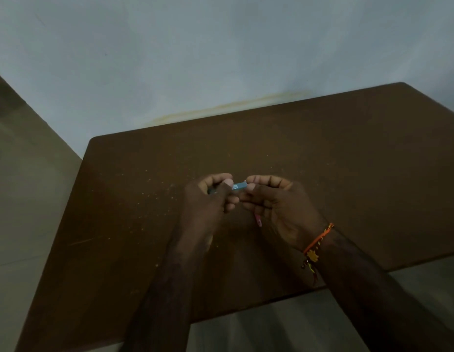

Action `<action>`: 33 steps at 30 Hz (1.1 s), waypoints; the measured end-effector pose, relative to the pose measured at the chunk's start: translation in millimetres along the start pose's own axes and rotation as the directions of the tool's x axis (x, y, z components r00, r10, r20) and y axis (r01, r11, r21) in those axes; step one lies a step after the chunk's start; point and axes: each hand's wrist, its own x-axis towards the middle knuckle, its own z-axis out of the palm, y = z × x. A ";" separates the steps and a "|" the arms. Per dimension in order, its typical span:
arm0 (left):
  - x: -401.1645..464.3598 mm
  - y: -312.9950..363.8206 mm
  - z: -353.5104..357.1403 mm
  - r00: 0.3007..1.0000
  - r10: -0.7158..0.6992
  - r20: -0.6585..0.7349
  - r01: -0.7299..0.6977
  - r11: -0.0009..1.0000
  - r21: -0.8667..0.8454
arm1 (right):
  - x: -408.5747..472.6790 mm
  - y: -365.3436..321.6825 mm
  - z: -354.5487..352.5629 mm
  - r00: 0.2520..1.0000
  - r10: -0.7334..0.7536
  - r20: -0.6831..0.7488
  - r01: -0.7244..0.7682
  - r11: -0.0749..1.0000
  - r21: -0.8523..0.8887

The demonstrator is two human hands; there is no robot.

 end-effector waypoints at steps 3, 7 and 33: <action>-2.9 0.9 -3.4 0.998 0.033 0.057 -0.038 0.995 0.087 | 0.7 -2.1 0.6 1.000 -0.018 -0.019 0.019 0.999 0.039; -4.2 3.5 -10.3 0.995 0.003 0.100 -0.023 0.978 0.207 | 1.3 1.6 1.8 0.999 -0.039 -0.031 0.038 0.999 -0.015; 22.1 -41.4 -2.3 0.958 -0.202 -0.203 0.265 0.893 0.365 | 4.2 -5.7 -18.3 0.988 -0.136 -0.077 0.097 0.918 -0.385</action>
